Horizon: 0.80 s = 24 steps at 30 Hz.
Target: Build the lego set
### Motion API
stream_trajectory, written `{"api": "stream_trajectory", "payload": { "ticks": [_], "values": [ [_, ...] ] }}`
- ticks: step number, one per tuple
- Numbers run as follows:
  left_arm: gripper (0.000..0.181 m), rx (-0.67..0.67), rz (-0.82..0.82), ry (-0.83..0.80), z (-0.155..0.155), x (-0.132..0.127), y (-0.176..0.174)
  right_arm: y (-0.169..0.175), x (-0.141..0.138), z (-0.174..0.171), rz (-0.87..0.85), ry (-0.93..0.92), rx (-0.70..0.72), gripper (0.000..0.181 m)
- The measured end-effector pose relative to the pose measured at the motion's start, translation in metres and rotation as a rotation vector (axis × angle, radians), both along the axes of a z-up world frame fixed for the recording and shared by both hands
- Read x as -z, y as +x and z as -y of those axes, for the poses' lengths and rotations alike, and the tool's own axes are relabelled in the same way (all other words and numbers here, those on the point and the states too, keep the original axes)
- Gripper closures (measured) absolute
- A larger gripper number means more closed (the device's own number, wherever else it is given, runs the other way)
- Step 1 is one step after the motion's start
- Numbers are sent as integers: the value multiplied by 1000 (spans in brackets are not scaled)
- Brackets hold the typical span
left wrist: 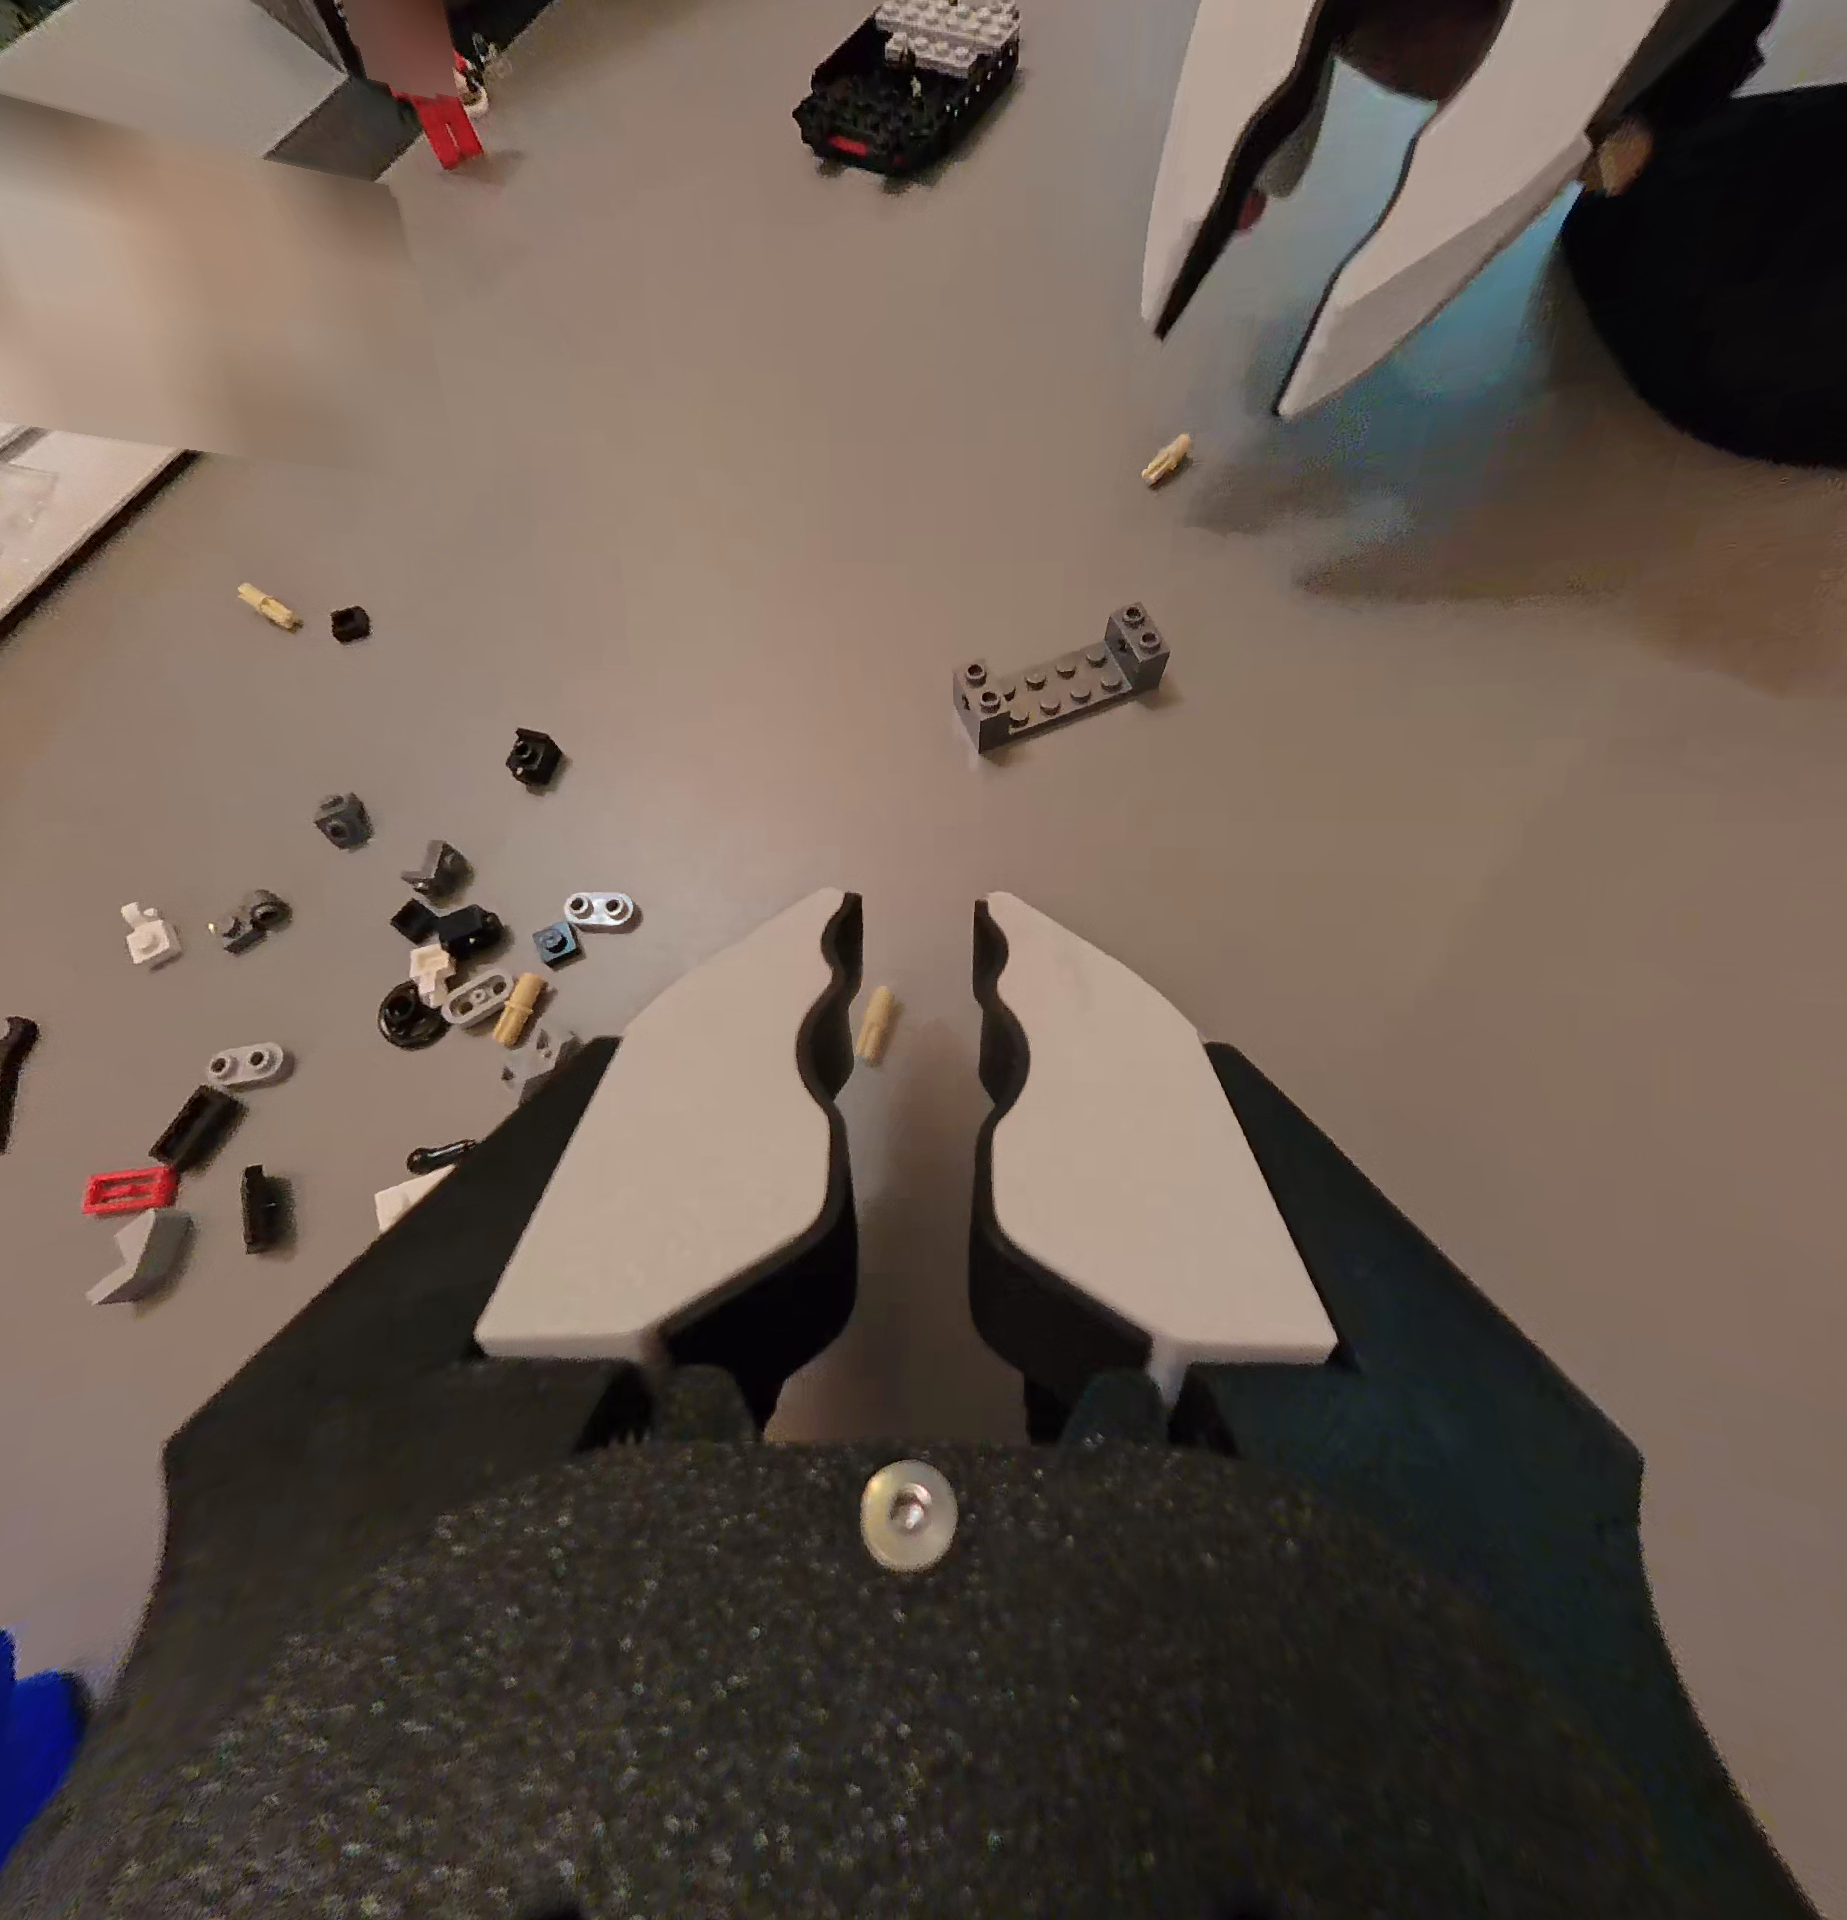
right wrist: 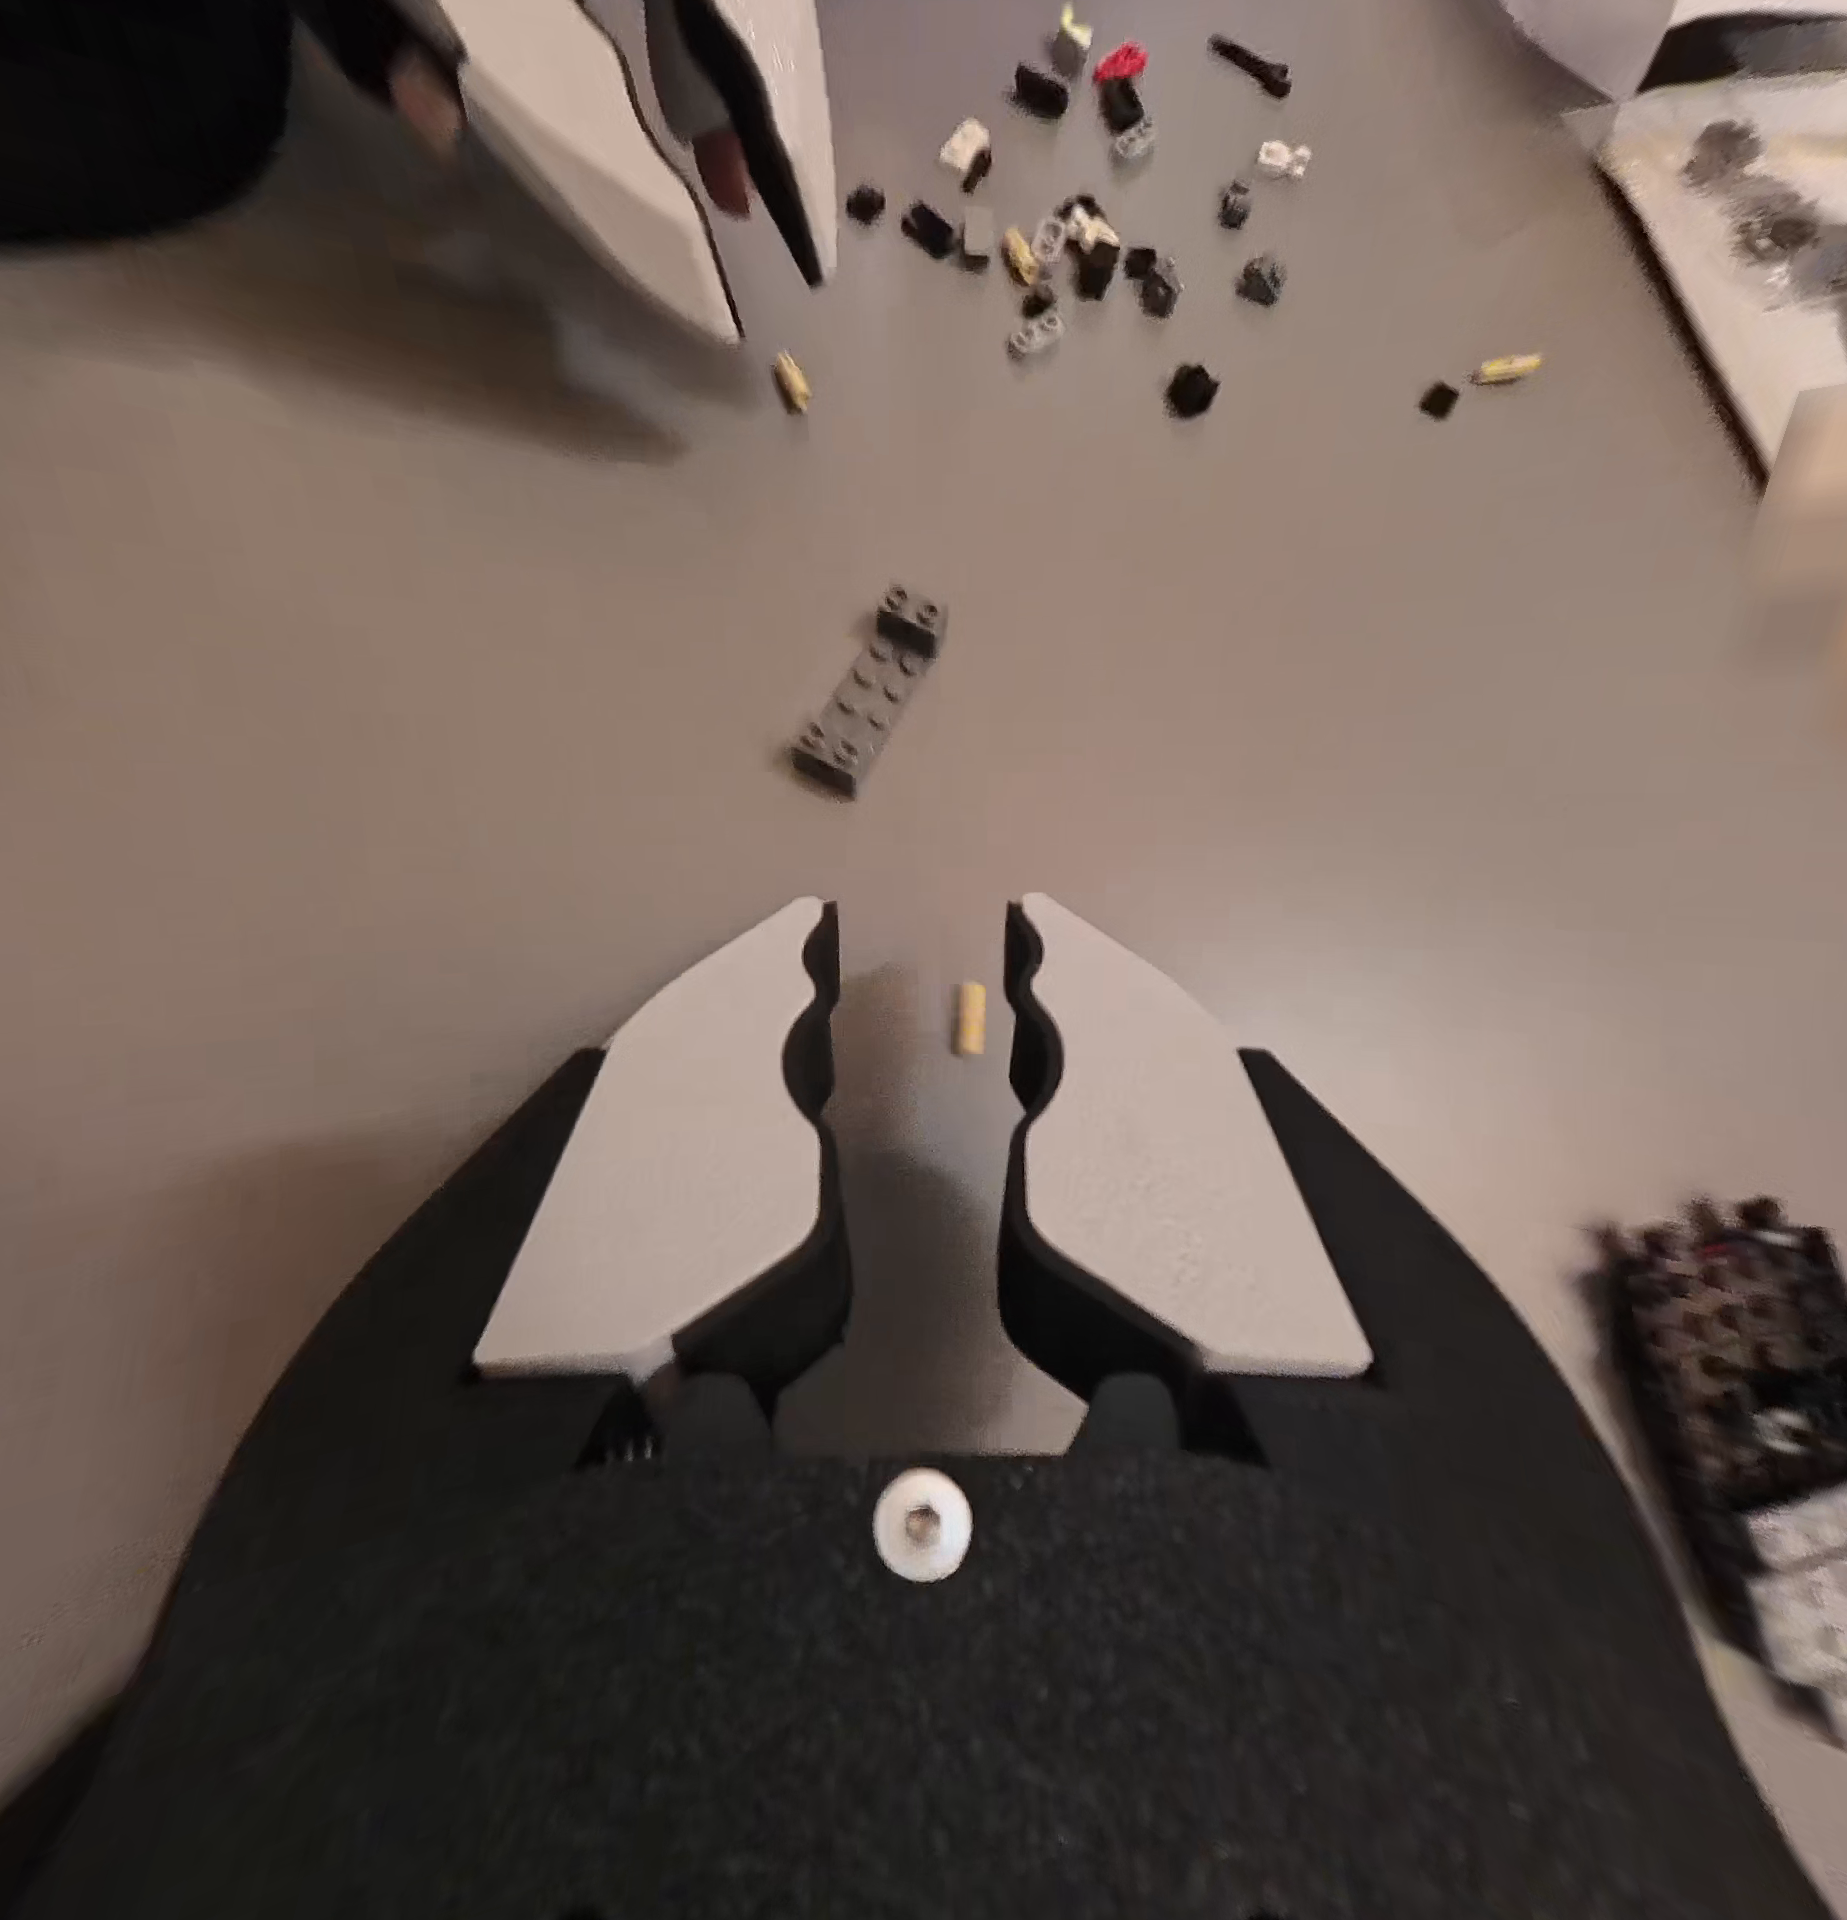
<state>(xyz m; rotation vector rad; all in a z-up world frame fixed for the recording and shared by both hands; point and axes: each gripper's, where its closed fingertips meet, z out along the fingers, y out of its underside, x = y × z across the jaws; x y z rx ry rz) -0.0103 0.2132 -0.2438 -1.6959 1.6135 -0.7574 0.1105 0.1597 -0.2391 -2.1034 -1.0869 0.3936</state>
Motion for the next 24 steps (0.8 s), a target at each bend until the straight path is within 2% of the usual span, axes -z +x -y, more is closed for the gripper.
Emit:
{"api": "stream_trajectory", "payload": {
  "ticks": [7,9,10,14,17,20,22,24],
  "values": [
    [162,33,30,-17,9,0,8,-43,34,-8,-10,-156,159,149],
    [162,40,31,-12,12,1,9,-44,37,-14,19,-148,186,156],
    [162,46,33,-9,14,1,9,-43,37,-16,41,-138,190,165],
    [157,80,59,0,20,-2,15,-57,24,-8,59,-97,6,165],
    [145,165,124,-51,39,-12,21,-63,0,3,66,-75,-178,165],
    [143,224,187,-72,55,-25,27,-72,-22,19,39,-104,-335,165],
    [148,262,206,-54,64,-31,29,-77,-29,25,39,-110,-398,165],
    [162,295,188,-49,73,-31,29,-80,-30,26,35,-136,-406,165]
  ]
}}
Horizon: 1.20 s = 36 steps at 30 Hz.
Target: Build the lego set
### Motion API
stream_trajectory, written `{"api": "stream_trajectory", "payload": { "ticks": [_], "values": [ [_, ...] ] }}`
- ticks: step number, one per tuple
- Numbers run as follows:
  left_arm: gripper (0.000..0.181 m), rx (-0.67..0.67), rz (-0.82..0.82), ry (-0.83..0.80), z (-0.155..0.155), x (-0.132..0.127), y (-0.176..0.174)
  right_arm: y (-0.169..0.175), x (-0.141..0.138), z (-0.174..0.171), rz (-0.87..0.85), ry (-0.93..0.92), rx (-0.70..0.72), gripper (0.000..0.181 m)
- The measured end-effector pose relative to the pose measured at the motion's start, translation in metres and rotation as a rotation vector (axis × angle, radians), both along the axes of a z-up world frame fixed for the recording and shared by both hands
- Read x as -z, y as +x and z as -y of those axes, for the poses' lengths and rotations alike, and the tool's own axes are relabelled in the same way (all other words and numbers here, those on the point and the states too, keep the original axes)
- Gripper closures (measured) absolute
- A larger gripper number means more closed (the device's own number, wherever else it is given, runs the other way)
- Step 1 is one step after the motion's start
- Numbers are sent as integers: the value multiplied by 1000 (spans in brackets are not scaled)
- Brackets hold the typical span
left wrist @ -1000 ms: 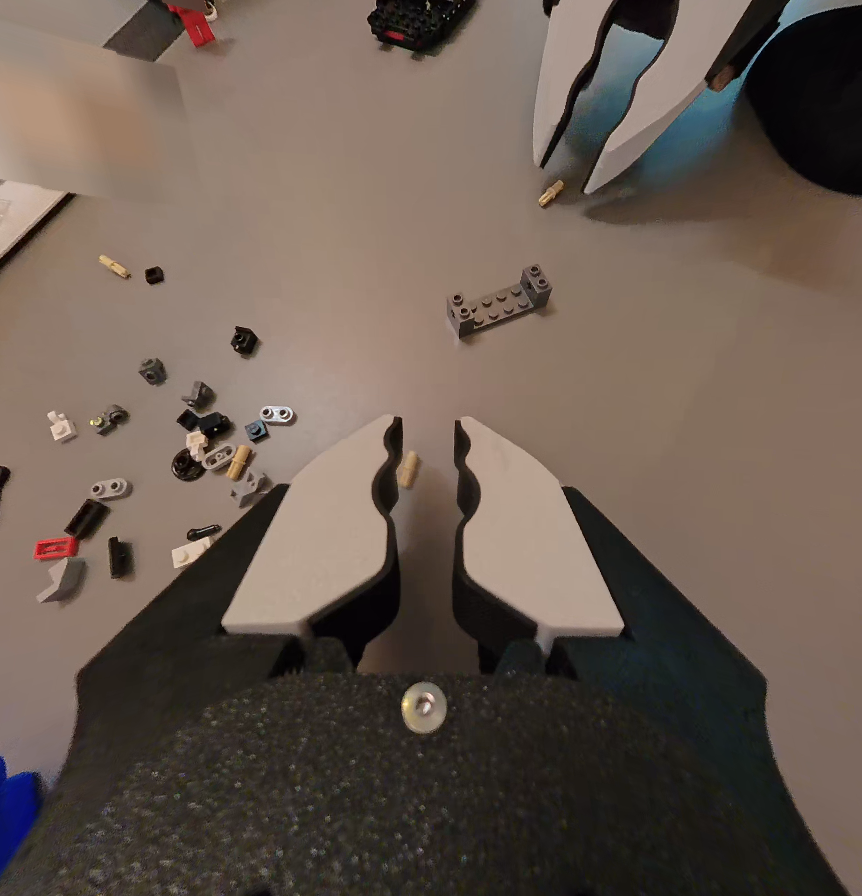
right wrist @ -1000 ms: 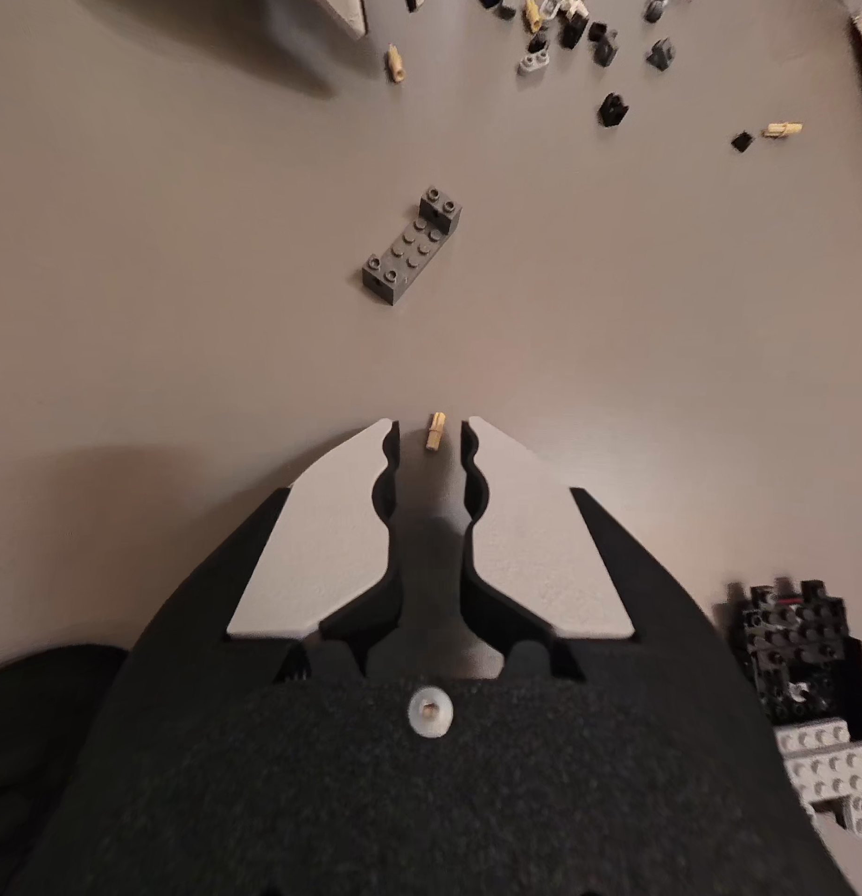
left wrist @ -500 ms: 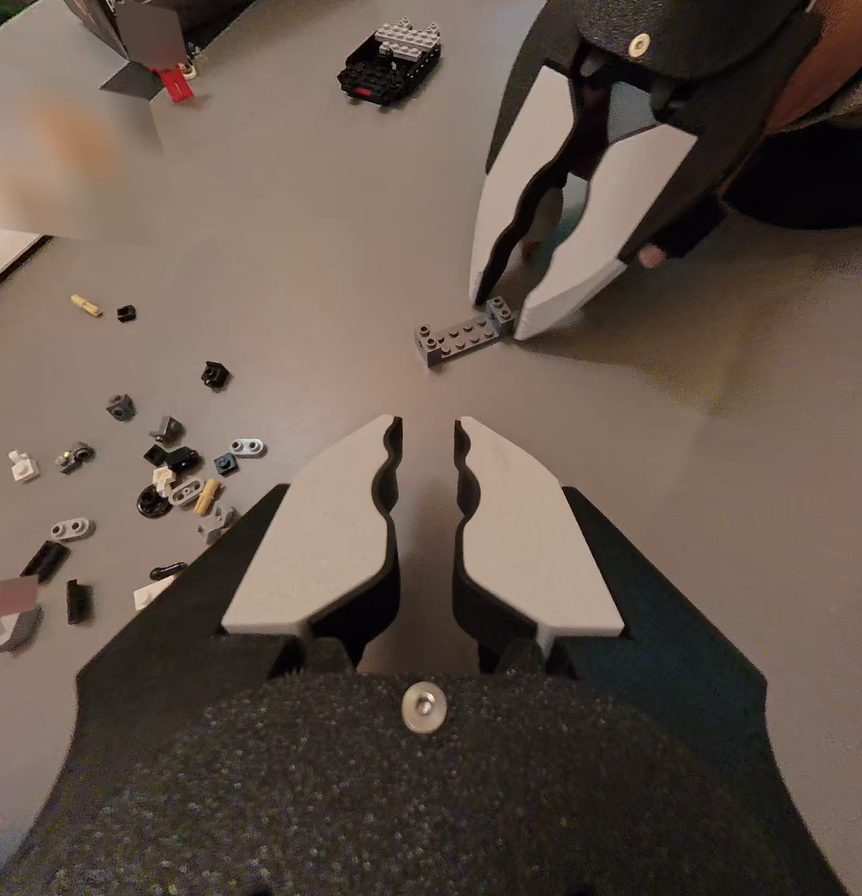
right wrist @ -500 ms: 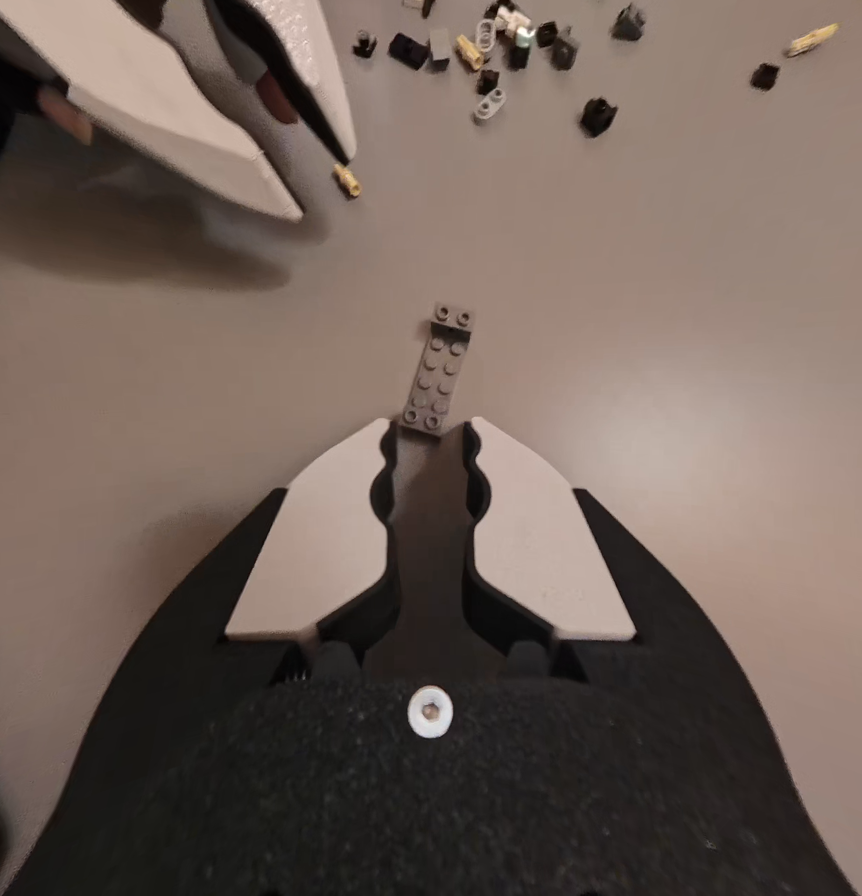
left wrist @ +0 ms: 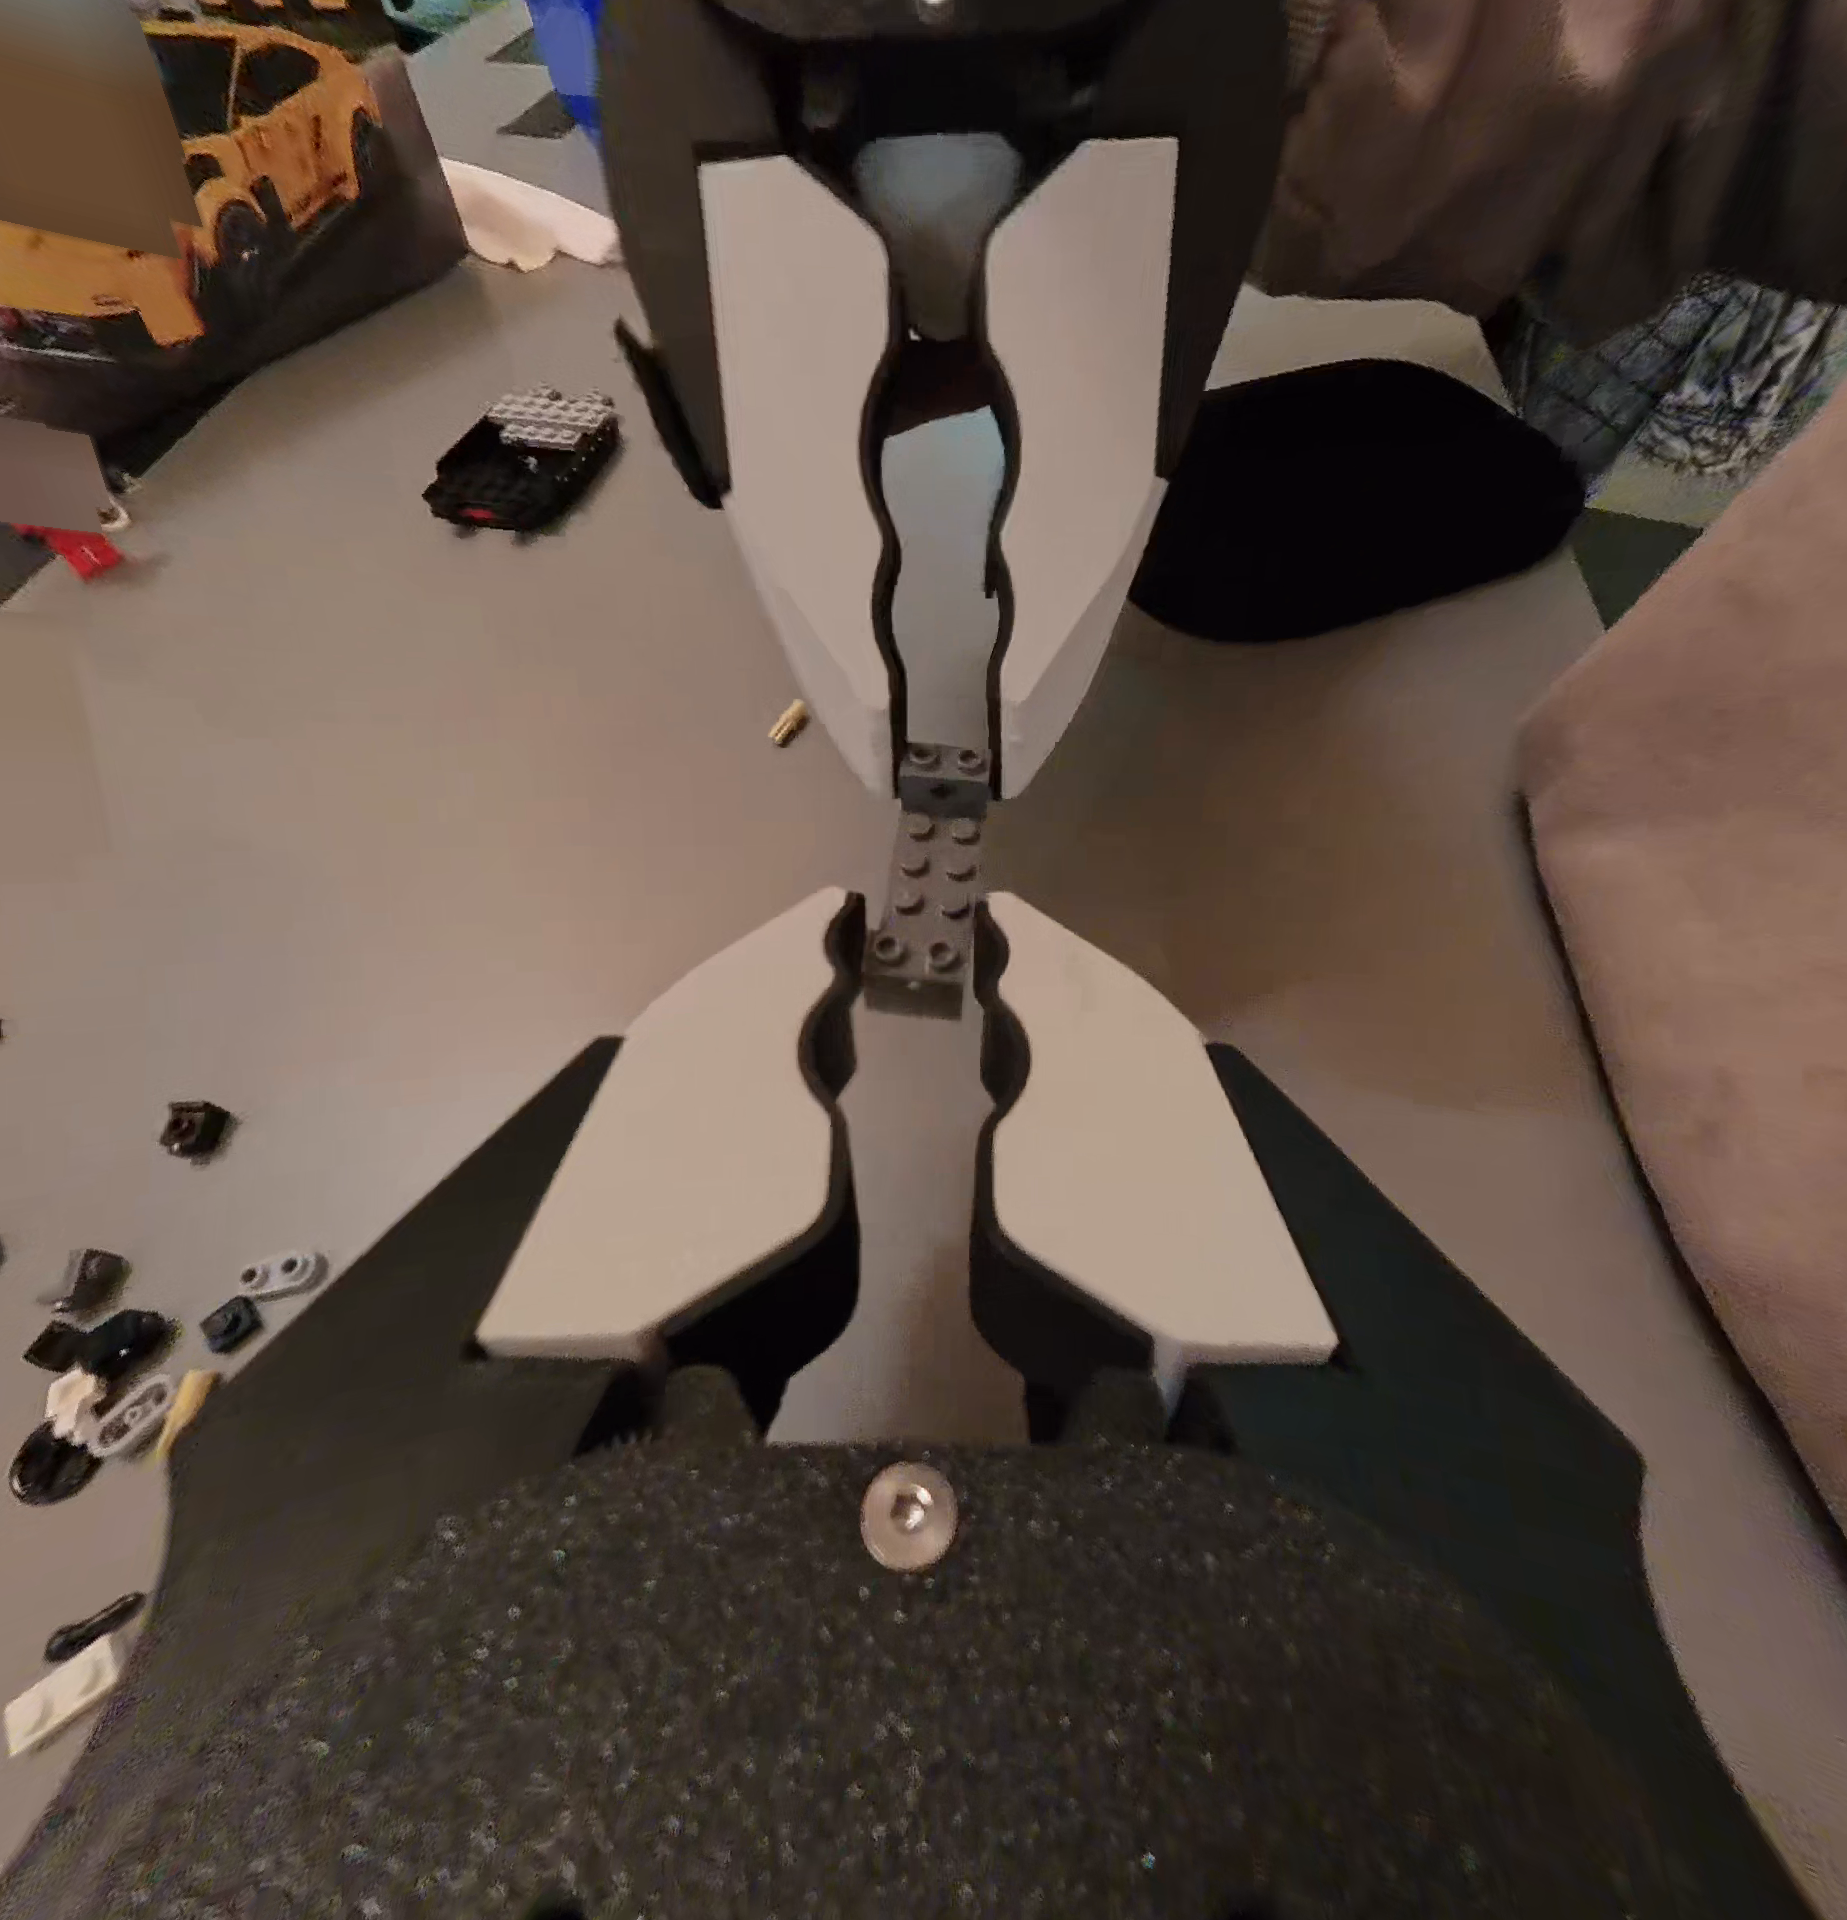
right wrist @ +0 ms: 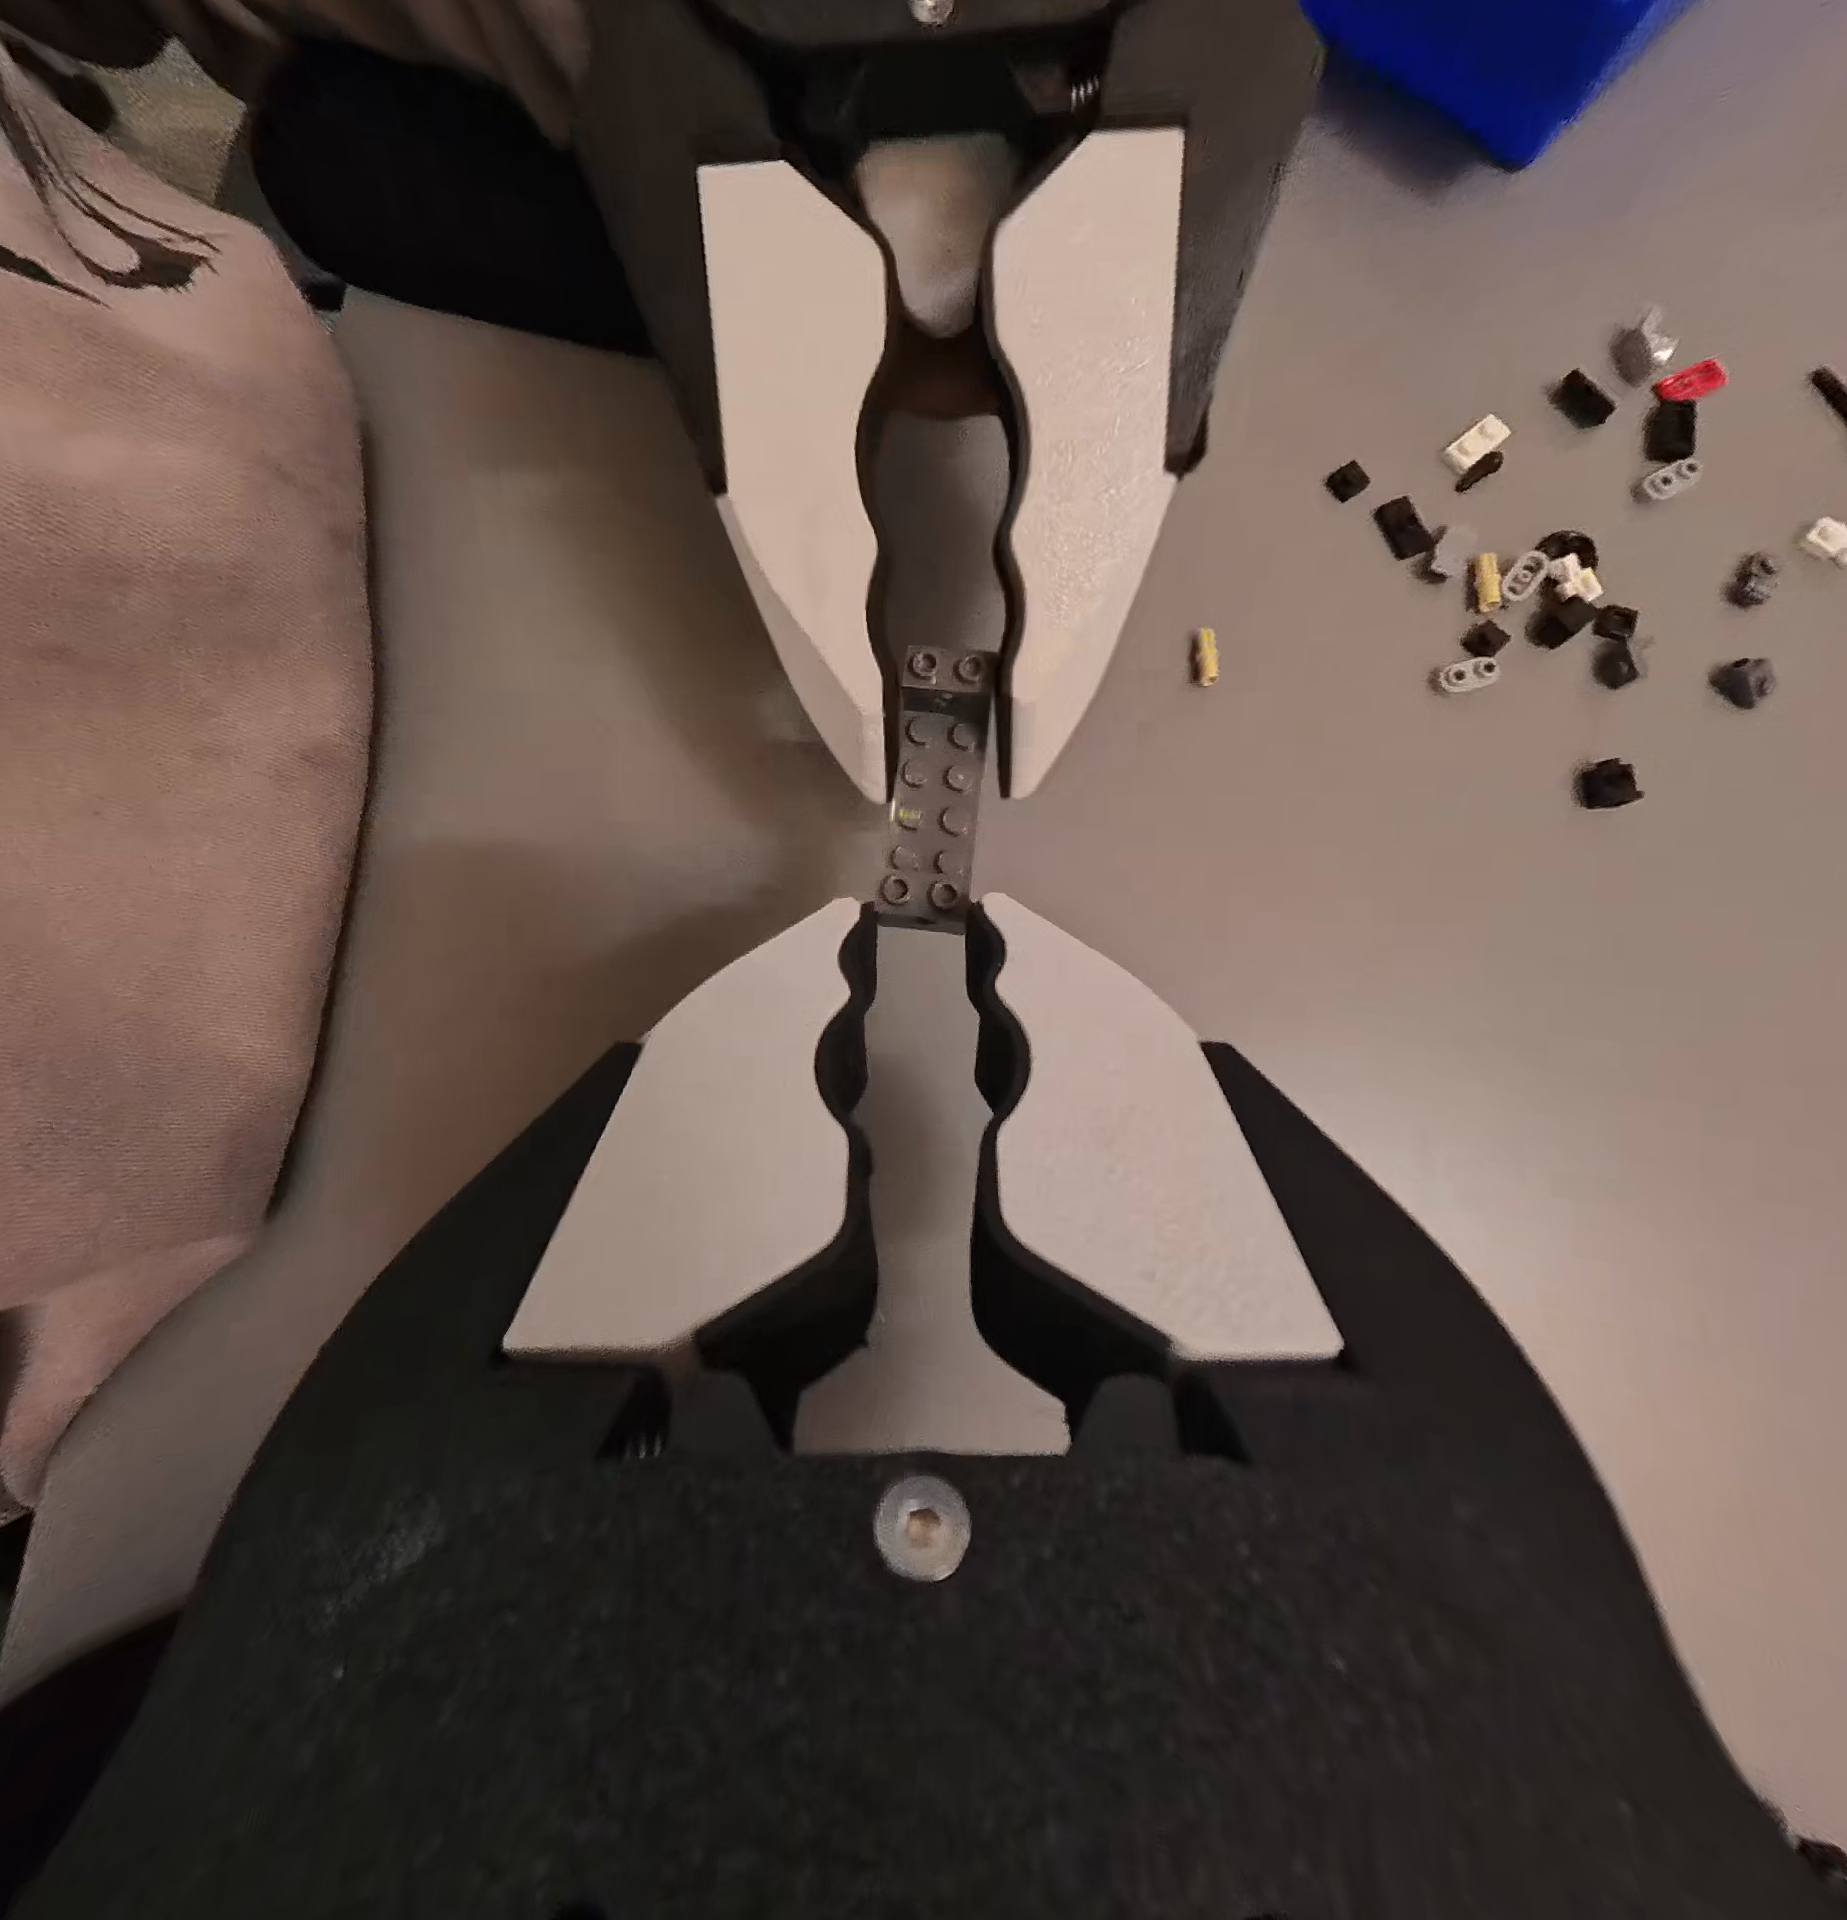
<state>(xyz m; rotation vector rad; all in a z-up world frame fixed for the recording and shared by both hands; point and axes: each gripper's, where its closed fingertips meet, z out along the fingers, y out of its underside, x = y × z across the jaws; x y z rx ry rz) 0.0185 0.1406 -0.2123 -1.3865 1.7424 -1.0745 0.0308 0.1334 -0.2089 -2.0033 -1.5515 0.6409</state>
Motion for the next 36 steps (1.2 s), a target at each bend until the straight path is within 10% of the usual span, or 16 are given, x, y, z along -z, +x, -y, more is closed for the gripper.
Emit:
{"api": "stream_trajectory", "payload": {
  "ticks": [7,12,36],
  "values": [
    [163,-62,99,-161,-13,-19,-5,60,-29,-33,-153,59,269,160],
    [163,-76,116,-258,-20,-18,-5,115,29,-22,-19,60,451,164],
    [163,-74,118,-331,-22,-9,-2,98,66,-30,13,105,443,177]
  ]
}}
